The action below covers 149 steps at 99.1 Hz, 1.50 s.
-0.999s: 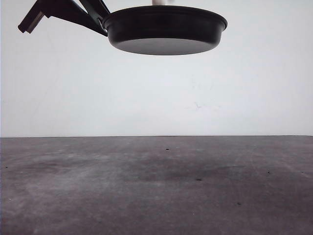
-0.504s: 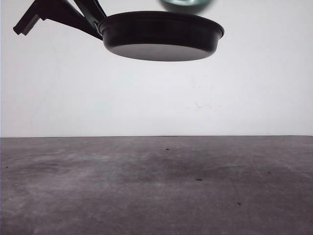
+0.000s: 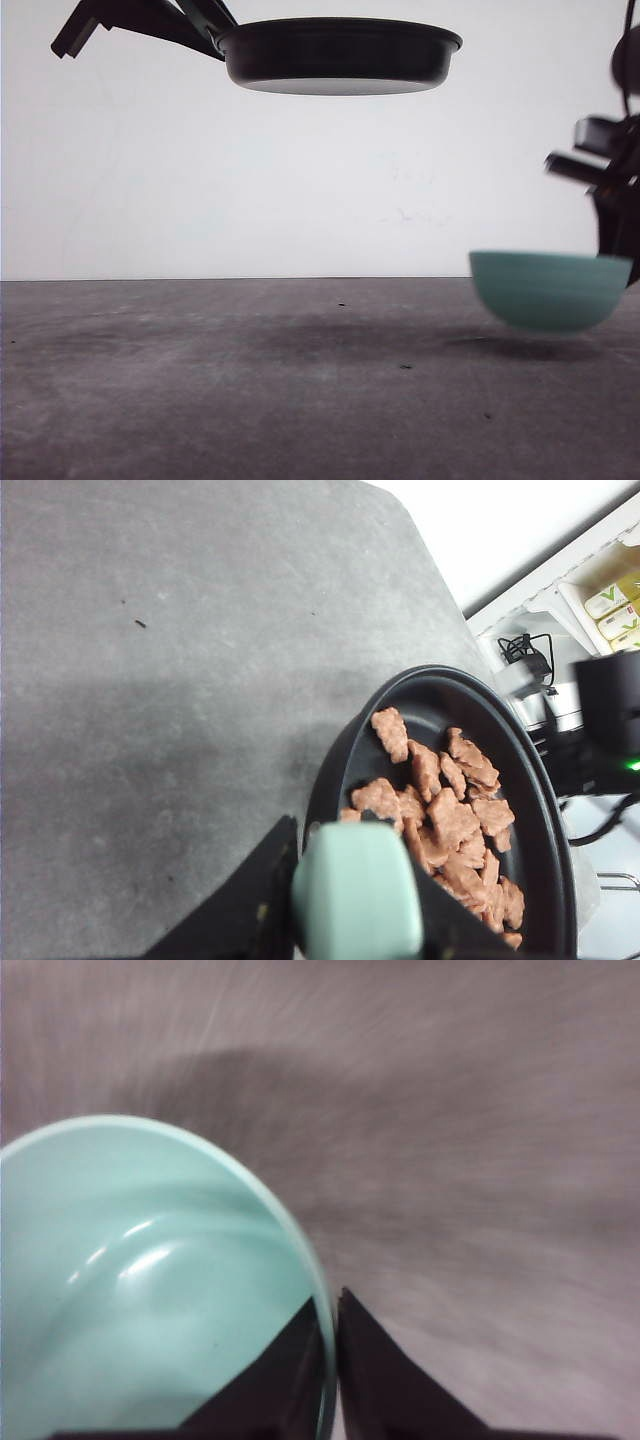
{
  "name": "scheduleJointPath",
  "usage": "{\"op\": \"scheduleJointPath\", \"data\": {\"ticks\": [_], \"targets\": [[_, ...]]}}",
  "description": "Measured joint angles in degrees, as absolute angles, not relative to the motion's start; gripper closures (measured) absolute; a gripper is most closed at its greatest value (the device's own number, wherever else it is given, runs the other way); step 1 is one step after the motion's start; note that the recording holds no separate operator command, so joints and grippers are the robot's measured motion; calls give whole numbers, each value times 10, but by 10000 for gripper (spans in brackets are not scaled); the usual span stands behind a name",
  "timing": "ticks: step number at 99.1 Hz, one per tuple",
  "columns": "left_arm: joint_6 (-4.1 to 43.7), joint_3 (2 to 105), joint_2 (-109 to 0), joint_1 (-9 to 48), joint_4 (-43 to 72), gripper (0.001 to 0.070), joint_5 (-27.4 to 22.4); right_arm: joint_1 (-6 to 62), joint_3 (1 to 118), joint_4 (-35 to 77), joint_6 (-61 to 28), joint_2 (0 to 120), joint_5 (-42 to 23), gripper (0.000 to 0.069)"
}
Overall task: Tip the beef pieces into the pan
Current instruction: 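Lower the empty green bowl onto the table with the right gripper, then lower the pan onto the table and release the handle with the left gripper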
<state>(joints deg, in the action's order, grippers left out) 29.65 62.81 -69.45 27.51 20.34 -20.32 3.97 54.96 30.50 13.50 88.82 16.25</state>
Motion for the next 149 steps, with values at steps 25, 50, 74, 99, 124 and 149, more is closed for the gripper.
{"op": "scheduleJointPath", "data": {"ticks": [25,50,74,99,124,149], "targets": [[296,628,-704,275,213,651,-203,102,546,265,133,895,104,678],[296,628,-707,275,213,651,-203,110,546,266,138,895,105,377],[295,628,-742,254,211,651,-203,99,554,286,155,842,132,269],[279,628,-821,192,162,651,-239,109,665,312,159,651,231,634],[268,628,-930,164,140,651,-273,165,686,372,168,502,247,682],[250,628,-998,175,110,651,-273,169,686,445,181,433,222,682]]}}
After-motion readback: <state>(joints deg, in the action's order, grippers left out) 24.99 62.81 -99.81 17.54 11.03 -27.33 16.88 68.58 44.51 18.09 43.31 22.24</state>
